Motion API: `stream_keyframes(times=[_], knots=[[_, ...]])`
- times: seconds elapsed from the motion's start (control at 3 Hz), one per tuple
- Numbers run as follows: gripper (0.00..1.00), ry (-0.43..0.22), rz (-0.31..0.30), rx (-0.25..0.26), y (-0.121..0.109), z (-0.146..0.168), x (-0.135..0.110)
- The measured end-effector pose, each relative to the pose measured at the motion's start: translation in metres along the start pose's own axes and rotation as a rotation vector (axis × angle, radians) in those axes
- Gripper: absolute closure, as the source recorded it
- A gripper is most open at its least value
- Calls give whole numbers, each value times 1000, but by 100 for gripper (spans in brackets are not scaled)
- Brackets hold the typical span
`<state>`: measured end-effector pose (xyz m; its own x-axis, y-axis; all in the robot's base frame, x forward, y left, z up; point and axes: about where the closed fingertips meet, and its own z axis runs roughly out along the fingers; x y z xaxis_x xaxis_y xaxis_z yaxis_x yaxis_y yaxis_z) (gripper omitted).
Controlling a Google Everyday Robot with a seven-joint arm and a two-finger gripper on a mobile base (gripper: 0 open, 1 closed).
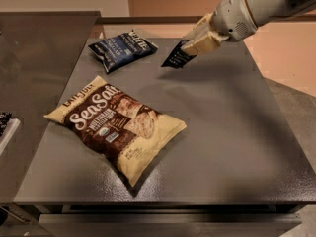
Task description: Pick rxbar blueberry
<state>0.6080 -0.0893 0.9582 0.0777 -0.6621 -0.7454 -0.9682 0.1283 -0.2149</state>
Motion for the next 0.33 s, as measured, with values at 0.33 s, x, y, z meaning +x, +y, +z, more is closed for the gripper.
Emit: stream_keyframes(times=[0.33], knots=[[100, 0, -1, 0, 0, 0, 0]])
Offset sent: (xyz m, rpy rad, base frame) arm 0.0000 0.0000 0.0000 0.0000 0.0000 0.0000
